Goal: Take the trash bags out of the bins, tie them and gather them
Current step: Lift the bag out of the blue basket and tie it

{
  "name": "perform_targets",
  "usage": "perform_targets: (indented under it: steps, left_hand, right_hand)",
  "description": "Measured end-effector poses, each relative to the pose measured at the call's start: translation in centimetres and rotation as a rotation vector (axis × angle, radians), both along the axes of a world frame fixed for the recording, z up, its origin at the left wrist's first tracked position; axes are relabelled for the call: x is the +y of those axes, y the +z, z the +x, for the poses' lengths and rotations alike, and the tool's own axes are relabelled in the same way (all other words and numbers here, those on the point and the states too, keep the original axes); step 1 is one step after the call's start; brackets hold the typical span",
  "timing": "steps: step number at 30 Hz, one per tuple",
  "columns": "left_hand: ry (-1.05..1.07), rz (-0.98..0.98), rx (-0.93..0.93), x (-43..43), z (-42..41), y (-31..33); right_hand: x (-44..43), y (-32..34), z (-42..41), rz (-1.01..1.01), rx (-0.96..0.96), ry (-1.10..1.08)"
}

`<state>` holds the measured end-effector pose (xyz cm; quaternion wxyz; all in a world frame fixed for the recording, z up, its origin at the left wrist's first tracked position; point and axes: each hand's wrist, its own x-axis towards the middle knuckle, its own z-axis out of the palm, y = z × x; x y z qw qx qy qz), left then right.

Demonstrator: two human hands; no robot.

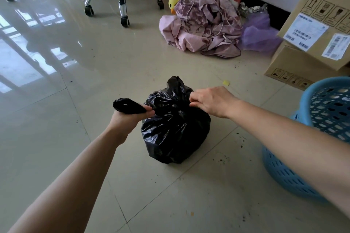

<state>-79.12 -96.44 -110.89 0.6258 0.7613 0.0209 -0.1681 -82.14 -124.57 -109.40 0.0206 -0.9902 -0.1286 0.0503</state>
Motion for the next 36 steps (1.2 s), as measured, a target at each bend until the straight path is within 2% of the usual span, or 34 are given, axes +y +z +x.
perform_targets:
  steps: [4, 8, 10, 12, 16, 19, 24, 29, 33, 36]
  left_hand:
    - [0.041, 0.027, -0.074, -0.3, 0.3, -0.7]
    - [0.093, 0.07, 0.043, -1.0, 0.3, -3.2]
    - [0.051, 0.095, 0.102, -1.7, -0.3, -3.9]
    - [0.034, 0.144, 0.112, -2.2, -0.8, -4.7]
    - [0.083, 0.256, 0.095, -1.3, -2.1, -4.9]
    - [0.132, 0.281, 0.104, -0.5, -2.8, -1.8]
    - [0.17, 0.316, 0.088, 0.8, -2.8, 8.8]
    - [0.163, 0.274, 0.088, 0.9, -2.9, 23.3]
    - [0.13, 0.228, 0.008, -0.5, -1.7, 39.4]
    - [0.123, 0.186, -0.113, -2.3, 0.0, 54.9]
  right_hand:
    - [0.0, -2.5, -0.6, 0.288, 0.156, -0.273]
    - [1.9, -5.2, -1.4, 0.695, 0.293, -0.69]
    - [3.0, -6.3, -1.4, 0.815, 0.347, -0.819]
    - [3.8, -7.3, -1.5, 0.831, 0.335, -0.812]
    - [5.0, -7.1, -2.4, 0.816, 0.193, -0.7]
    - [6.6, -4.5, -3.4, 0.824, 0.162, -0.667]
    - [9.1, 5.7, -5.1, 0.899, 0.191, -0.738]
    - [9.3, 20.1, -5.5, 0.942, 0.167, -0.757]
    - [7.6, 36.3, -3.6, 0.972, 0.066, -0.717]
    - [5.6, 51.6, -1.5, 1.019, -0.048, -0.632]
